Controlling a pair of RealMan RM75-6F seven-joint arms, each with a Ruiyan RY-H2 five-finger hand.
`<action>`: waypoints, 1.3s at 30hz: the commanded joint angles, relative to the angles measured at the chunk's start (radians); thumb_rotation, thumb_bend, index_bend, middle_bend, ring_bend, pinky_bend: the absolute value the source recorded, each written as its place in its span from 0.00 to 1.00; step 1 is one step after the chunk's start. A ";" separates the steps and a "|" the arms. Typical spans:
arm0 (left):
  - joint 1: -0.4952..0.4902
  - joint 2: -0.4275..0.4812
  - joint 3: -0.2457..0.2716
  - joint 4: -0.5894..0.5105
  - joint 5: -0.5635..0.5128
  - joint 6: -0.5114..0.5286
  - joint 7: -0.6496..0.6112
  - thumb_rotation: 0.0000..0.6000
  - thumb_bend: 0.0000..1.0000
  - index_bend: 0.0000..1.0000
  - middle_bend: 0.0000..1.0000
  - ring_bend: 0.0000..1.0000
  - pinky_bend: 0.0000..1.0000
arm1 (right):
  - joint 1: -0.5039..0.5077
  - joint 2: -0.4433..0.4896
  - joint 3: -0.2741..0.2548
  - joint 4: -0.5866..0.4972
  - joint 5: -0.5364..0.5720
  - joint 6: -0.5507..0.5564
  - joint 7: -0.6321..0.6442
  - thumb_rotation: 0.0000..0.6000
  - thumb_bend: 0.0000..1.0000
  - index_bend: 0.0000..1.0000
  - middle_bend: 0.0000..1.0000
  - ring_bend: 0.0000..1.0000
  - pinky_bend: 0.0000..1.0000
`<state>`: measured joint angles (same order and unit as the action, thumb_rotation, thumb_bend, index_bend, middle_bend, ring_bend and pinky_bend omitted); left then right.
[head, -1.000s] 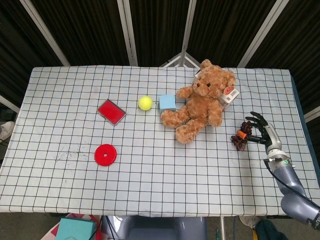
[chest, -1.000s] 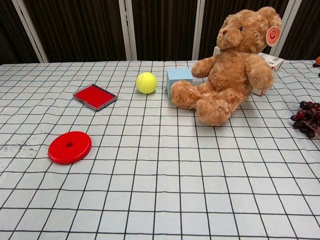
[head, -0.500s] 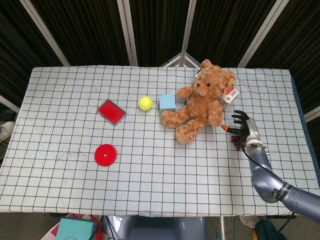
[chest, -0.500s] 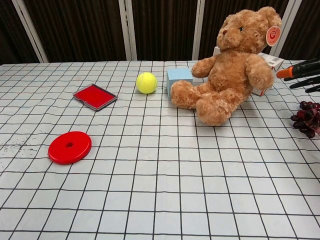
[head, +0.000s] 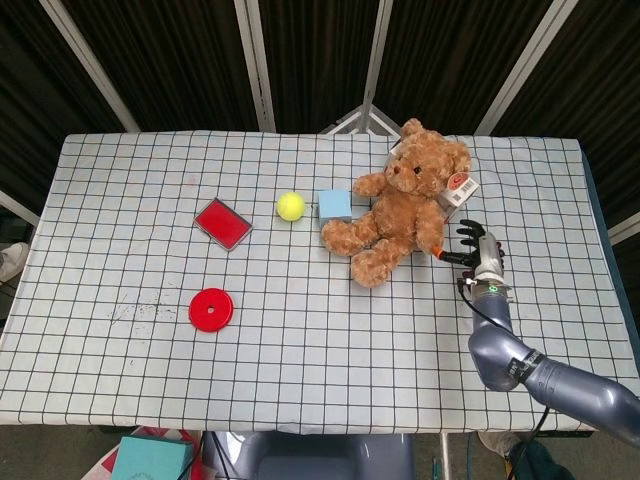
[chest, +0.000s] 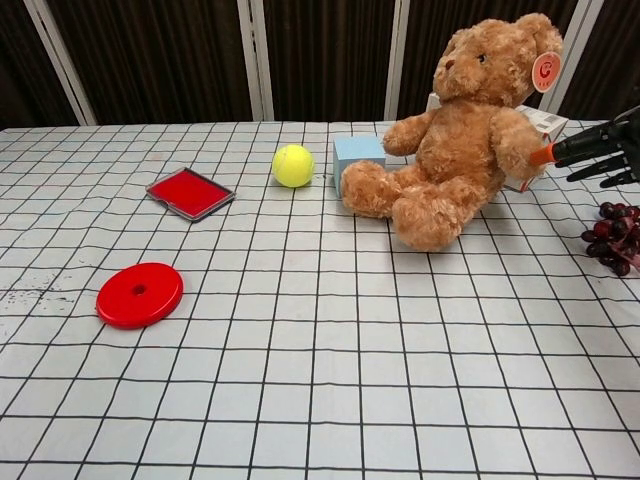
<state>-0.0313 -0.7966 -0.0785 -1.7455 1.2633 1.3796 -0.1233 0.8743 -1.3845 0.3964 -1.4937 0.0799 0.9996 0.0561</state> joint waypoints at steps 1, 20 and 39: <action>-0.002 0.001 0.000 0.002 -0.001 -0.005 -0.004 1.00 0.19 0.26 0.01 0.01 0.14 | 0.002 -0.007 0.025 -0.009 0.020 0.007 -0.044 1.00 0.22 0.21 0.23 0.22 0.00; -0.006 0.004 0.004 0.006 0.013 -0.015 -0.022 1.00 0.19 0.27 0.01 0.01 0.14 | -0.053 0.047 0.110 -0.156 0.062 0.055 -0.128 1.00 0.22 0.13 0.17 0.12 0.00; -0.004 0.016 0.004 0.026 0.025 -0.020 -0.082 1.00 0.19 0.27 0.01 0.01 0.14 | 0.042 -0.099 0.201 -0.013 0.177 0.185 -0.249 1.00 0.22 0.13 0.17 0.12 0.00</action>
<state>-0.0351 -0.7803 -0.0750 -1.7196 1.2879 1.3597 -0.2053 0.9106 -1.4743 0.5902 -1.5163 0.2549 1.1764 -0.1856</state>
